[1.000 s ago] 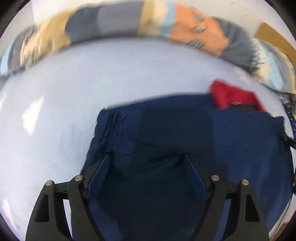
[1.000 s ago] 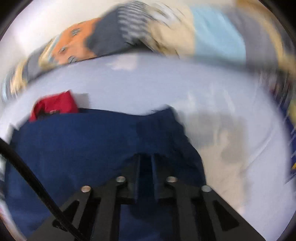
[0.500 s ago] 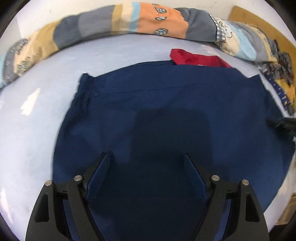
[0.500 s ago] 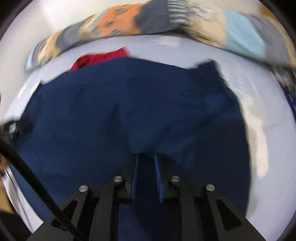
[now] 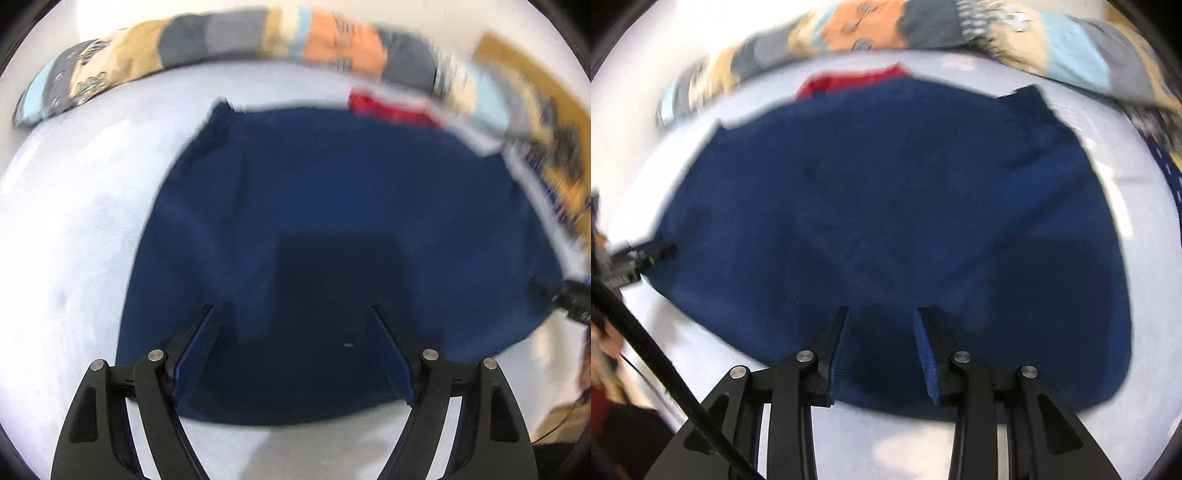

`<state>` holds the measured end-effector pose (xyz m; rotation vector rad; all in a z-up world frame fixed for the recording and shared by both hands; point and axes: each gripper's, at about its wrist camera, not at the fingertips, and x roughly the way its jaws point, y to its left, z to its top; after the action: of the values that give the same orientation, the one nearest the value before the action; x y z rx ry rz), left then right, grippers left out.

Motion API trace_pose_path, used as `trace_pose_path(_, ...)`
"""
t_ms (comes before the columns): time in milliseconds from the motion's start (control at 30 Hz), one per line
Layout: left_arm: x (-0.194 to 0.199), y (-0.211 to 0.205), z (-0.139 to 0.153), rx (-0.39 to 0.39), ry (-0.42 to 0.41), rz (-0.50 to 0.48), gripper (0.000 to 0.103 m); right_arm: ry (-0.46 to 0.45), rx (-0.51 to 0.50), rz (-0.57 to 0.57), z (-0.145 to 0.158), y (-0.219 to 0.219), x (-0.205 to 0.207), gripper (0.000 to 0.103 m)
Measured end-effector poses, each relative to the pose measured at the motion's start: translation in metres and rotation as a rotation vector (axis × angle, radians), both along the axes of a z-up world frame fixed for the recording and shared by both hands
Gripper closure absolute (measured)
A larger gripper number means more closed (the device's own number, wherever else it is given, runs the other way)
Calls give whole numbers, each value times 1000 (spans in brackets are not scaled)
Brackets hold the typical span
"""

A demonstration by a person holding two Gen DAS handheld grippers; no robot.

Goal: Fold large clothes
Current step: 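Move the open right gripper to the side edge of the navy jacket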

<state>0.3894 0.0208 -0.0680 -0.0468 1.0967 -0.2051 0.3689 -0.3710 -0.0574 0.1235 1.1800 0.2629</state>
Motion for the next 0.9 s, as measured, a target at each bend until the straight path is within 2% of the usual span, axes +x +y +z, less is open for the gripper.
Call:
trace_pose_path(33,-7,6,8,-16,-21,23,22,-30,47,-26,11,-11,-9,57)
trace_pose_path(67,-9,8,9,-12,-24,34,22,-44,44,-57,15,-21,-17,48)
trace_pose_path(100,-9,12,5,-5,-12,45,22,-43,27,-72,13,-26,-21,46)
trace_pose_path(167,-9,23,-15,23,55,63,22,5,-37,-94,-7,-39,-32,46)
trace_pose_path(200,-6,27,-32,81,93,70,22,38,-41,-83,-20,-41,-36,46)
trace_pose_path(267,-3,31,-35,77,94,89,21,52,-47,-77,-23,-44,-35,46)
trace_pose_path(333,-7,30,-20,68,63,102,21,34,-45,-102,-7,-45,-42,47)
trace_pose_path(400,-11,22,-1,43,-12,96,21,-35,-6,-88,13,-35,-50,47)
trace_pose_path(433,-11,16,6,47,-41,90,21,-73,-5,-78,22,-26,-54,47)
trace_pose_path(533,-9,-5,20,64,-131,103,21,-114,-19,-42,37,15,-43,47)
trace_pose_path(600,-1,-10,17,59,-128,102,21,-122,-43,-10,31,52,-31,47)
trace_pose_path(700,20,1,1,64,-81,171,21,-107,-59,22,13,88,-12,47)
trace_pose_path(767,29,8,-18,90,-7,193,21,-67,-35,15,-3,90,-5,47)
trace_pose_path(800,32,9,-30,103,18,167,21,-52,-15,4,-12,88,8,46)
trace_pose_path(833,27,8,-33,121,-1,154,19,-28,28,-8,-18,82,10,46)
trace_pose_path(867,26,5,-32,151,-21,144,18,-18,49,-7,-27,79,30,46)
trace_pose_path(900,25,-1,-29,187,-37,133,18,-18,64,-2,-25,75,31,47)
